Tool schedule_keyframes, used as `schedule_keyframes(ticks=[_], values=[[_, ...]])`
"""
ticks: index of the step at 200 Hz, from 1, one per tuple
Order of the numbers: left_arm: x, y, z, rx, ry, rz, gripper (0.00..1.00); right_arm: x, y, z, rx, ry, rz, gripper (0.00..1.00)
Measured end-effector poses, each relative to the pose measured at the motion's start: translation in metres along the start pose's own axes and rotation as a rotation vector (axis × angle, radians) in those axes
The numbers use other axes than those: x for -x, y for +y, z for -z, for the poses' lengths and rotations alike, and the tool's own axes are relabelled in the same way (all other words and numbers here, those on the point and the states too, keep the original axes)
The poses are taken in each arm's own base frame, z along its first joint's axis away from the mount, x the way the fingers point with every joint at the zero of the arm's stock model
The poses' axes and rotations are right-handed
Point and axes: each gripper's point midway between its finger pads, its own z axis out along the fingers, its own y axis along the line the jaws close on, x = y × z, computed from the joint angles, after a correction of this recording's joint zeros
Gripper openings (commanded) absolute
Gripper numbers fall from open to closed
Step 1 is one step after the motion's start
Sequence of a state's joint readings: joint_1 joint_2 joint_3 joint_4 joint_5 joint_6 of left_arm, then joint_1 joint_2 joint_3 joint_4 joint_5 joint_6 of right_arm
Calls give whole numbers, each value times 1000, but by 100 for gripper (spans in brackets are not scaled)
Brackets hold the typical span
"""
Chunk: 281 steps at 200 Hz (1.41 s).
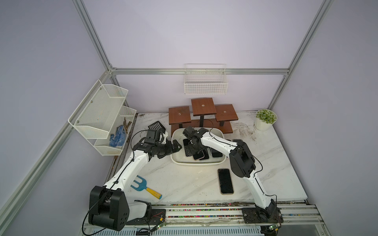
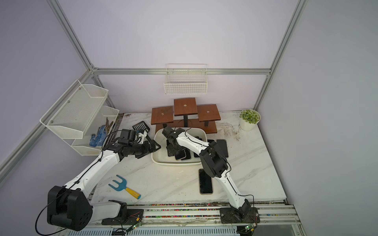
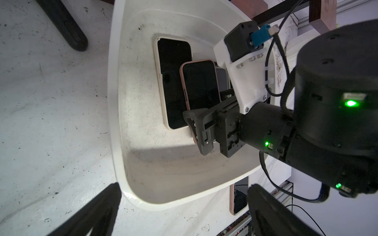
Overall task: Take the phone out of the storage box
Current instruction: Pick up the phone from the storage box.
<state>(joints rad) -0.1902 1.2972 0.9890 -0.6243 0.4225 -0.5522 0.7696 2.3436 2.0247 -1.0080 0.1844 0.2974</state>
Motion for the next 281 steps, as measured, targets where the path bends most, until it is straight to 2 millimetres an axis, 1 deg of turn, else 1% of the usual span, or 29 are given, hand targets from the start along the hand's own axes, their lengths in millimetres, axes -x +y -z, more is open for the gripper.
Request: schedule_keyframes(ticks=[5,18,31,38,42,50,114,131,146,161,175,211,234,243,255,270,281], values=[[0,0,0,0,1,0,100,0,-1,-1,-4,1,-1,99],[-1,1,-1,2,3,1,100,0,-2,-2,-12,3,-5,89],[-2,1,-1,2,4,2,100,2,-1,-2,-14,-2,-8,74],[-2,1,-1,2,4,1,100,3,-2,-2,-18,-3,-12,68],[-2,1,-1,2,3,1,100,4,-1,-2,-18,-4,-11,60],[-2,1,0,1,2,1,100,4,-1,-2,-16,-5,-11,55],[-1,0,1,-2,-1,0,100,5,-2,0,-19,-9,-16,54],[-1,0,1,-3,0,0,100,4,-5,3,-29,-7,-16,54],[-1,0,0,-5,2,0,100,5,-8,10,-34,-9,-19,54],[-1,-2,0,-12,1,0,100,8,-12,20,-30,-24,-27,54],[0,-3,-1,-19,1,0,100,14,-16,34,-22,-50,-40,53],[2,-7,-5,-45,5,1,100,32,-31,80,17,-136,-95,50],[3,-9,-8,-61,7,0,100,36,-41,102,39,-173,-128,50],[3,-11,-11,-68,11,-4,100,34,-47,110,42,-180,-139,49],[2,-16,-15,-81,18,-14,100,26,-56,119,42,-181,-154,50],[-1,-23,-22,-96,39,-30,100,10,-70,129,40,-176,-180,49],[-3,-31,-28,-108,54,-41,100,-5,-83,134,39,-165,-204,50]])
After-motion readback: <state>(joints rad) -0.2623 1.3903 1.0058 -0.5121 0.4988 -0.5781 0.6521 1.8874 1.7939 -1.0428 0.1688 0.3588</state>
